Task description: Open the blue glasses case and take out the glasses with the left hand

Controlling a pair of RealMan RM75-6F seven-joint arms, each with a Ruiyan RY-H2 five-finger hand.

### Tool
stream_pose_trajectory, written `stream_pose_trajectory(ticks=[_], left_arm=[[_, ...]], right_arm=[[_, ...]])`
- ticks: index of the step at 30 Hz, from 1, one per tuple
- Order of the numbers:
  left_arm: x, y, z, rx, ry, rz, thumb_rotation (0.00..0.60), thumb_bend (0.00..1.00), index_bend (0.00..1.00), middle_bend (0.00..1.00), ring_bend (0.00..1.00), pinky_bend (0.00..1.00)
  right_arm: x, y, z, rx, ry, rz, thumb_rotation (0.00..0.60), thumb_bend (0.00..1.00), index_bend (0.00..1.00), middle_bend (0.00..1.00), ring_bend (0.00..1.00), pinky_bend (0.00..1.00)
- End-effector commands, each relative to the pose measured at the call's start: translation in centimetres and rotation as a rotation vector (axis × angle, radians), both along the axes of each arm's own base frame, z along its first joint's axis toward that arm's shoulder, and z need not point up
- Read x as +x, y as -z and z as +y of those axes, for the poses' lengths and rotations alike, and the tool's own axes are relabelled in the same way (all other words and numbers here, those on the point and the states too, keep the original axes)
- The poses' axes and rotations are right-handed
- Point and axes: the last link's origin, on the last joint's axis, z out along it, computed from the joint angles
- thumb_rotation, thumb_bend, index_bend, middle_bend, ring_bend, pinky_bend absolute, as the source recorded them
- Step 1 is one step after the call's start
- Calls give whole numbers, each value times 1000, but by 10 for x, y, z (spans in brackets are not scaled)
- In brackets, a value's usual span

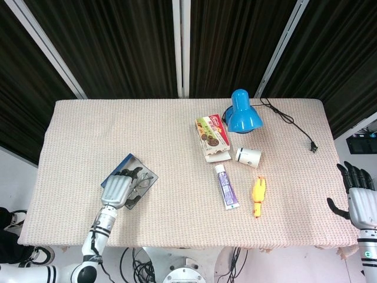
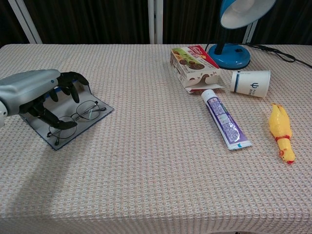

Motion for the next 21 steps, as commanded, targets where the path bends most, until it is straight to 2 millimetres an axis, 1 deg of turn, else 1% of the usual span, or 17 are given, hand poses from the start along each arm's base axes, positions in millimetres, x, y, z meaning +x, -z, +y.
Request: stream_pose_trajectory(ticks=[1, 6, 9, 21], left_arm=[[0, 2, 2, 36, 9, 46, 600, 227, 177, 348, 251, 356], [-1, 7, -1, 44, 2, 105, 600, 229, 183, 407, 285, 376], [1, 11, -2, 29, -23, 101, 600, 229, 184, 431, 303, 387], [5, 19, 3, 14, -58, 97, 600, 231, 184, 453, 329, 413]], right_arm=[[0, -4, 1, -14, -4, -2, 600, 237, 0, 0, 0, 0], [-2, -9, 2, -24, -4, -5, 600, 237, 0, 0, 0, 0], [-3, -10, 2, -25, -2, -9, 600, 237, 0, 0, 0, 0], [-5, -10, 2, -22, 3, -10, 600, 237, 0, 0, 0, 0]])
